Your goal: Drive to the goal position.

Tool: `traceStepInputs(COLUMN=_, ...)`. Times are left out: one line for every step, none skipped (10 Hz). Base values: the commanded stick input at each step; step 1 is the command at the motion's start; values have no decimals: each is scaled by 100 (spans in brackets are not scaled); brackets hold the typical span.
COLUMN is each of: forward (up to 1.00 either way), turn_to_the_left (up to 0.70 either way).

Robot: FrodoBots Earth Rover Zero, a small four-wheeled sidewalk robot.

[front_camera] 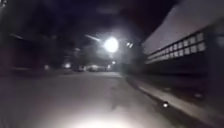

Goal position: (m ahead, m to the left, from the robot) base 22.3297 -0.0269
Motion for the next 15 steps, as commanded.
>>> traceStepInputs(forward=49, turn_to_the_left=-21)
traceStepInputs(forward=49, turn_to_the_left=-49)
traceStepInputs(forward=49, turn_to_the_left=-13)
traceStepInputs(forward=49, turn_to_the_left=4)
traceStepInputs(forward=49, turn_to_the_left=4)
traceStepInputs(forward=49, turn_to_the_left=4)
traceStepInputs(forward=49, turn_to_the_left=4)
traceStepInputs(forward=49, turn_to_the_left=4)
traceStepInputs(forward=49, turn_to_the_left=4)
traceStepInputs(forward=49, turn_to_the_left=4)
traceStepInputs(forward=49, turn_to_the_left=4)
traceStepInputs(forward=49, turn_to_the_left=4)
traceStepInputs(forward=49, turn_to_the_left=4)
traceStepInputs(forward=49, turn_to_the_left=21)
traceStepInputs(forward=49, turn_to_the_left=49)
